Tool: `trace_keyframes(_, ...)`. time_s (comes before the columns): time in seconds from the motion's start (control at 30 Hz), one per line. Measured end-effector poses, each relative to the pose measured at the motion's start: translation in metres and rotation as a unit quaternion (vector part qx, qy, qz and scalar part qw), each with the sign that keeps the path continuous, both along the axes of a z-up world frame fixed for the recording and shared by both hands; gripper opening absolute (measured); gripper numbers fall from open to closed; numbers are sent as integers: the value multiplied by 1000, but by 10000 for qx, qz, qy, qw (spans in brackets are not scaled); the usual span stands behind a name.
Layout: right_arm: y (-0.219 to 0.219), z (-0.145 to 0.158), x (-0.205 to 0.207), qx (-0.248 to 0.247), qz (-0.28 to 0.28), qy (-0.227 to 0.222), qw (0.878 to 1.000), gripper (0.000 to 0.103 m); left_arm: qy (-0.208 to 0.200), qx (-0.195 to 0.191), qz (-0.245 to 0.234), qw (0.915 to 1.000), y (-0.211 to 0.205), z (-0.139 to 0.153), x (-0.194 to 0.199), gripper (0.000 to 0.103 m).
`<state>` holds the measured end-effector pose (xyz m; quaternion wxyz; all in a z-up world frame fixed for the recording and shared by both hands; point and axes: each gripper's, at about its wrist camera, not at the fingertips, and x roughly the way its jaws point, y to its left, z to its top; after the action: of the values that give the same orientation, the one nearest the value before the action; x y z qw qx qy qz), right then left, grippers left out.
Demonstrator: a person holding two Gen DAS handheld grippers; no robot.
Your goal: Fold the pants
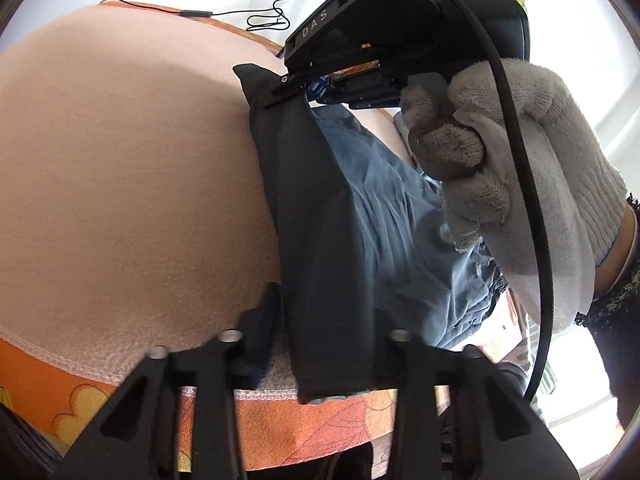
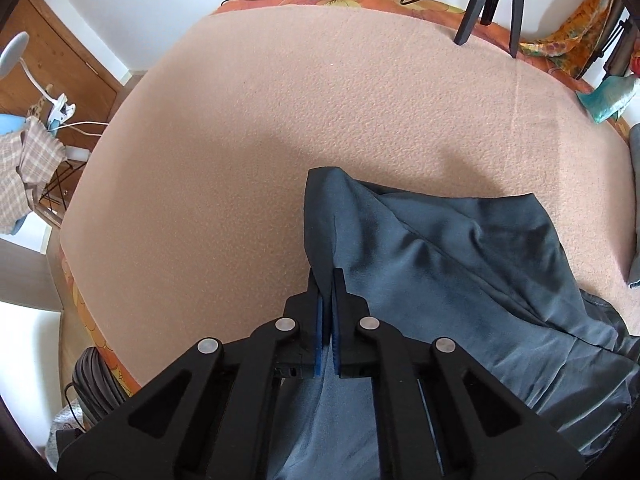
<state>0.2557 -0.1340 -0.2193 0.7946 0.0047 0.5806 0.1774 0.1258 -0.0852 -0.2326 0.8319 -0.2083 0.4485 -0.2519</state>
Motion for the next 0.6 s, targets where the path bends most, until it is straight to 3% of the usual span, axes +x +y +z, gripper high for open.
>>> trace_keyframes(0.3,0,32,-3,507,-123,-351,9980,3,-327,-473,239,9981,27,9,3,4)
trace_keyframes(0.6,61,60,-2,839,83,-580,9947,3,-749,-405,755,9935,71,31,-13,3)
